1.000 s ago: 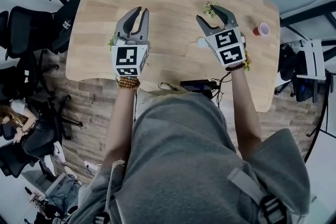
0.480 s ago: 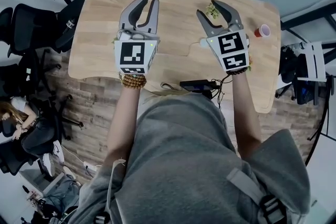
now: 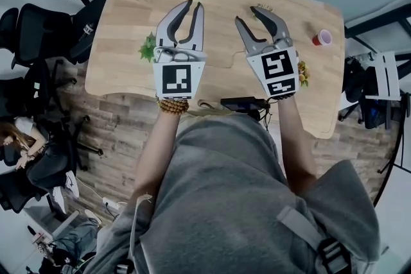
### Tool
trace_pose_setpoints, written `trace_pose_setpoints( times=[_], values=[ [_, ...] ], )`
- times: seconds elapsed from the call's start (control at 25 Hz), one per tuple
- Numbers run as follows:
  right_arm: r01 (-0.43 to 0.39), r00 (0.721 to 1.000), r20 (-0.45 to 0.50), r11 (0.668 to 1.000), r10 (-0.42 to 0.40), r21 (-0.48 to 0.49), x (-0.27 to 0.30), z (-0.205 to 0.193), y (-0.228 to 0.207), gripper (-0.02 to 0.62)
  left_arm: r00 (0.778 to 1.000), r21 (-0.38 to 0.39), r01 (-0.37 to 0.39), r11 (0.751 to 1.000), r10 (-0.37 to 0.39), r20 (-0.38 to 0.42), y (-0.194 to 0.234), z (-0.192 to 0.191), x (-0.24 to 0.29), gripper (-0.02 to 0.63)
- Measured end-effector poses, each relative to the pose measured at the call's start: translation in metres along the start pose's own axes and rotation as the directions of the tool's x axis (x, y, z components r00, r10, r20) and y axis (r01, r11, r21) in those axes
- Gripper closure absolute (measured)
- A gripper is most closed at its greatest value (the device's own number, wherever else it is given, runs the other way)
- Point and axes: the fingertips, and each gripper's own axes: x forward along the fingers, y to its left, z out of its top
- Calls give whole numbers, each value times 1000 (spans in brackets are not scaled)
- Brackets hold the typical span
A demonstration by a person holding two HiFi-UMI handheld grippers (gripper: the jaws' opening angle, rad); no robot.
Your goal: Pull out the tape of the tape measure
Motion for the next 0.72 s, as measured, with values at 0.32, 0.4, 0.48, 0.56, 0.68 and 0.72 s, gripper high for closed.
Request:
trace_pose_setpoints(
  times=[0.32, 0.4, 0.48, 0.56, 0.68, 0.72],
  values=[
    [6, 1000, -17, 998, -5, 67, -7, -32, 17, 465, 1000, -32, -2, 999, 1, -30, -18, -29, -6, 552],
    [20, 1000, -13, 997, -19, 79, -8, -38, 18, 479, 999, -36, 3, 999, -4, -42, -22, -36, -8, 552],
    [37, 999, -10, 995, -36, 92, -9, -43, 18, 492, 999, -43, 8, 999, -10, -52, -27, -42, -11, 554],
    [46, 999, -11, 994, -45, 100, -10, -48, 20, 495, 998, -51, 13, 999, -17, -63, -32, -49, -13, 554],
    [61, 998, -9, 992, -61, 107, -9, -56, 21, 512, 996, -57, 20, 998, -24, -83, -37, -60, -15, 555],
    [68, 998, -8, 991, -68, 113, -8, -58, 21, 515, 996, -59, 21, 998, -26, -89, -38, -63, -16, 557]
  ],
)
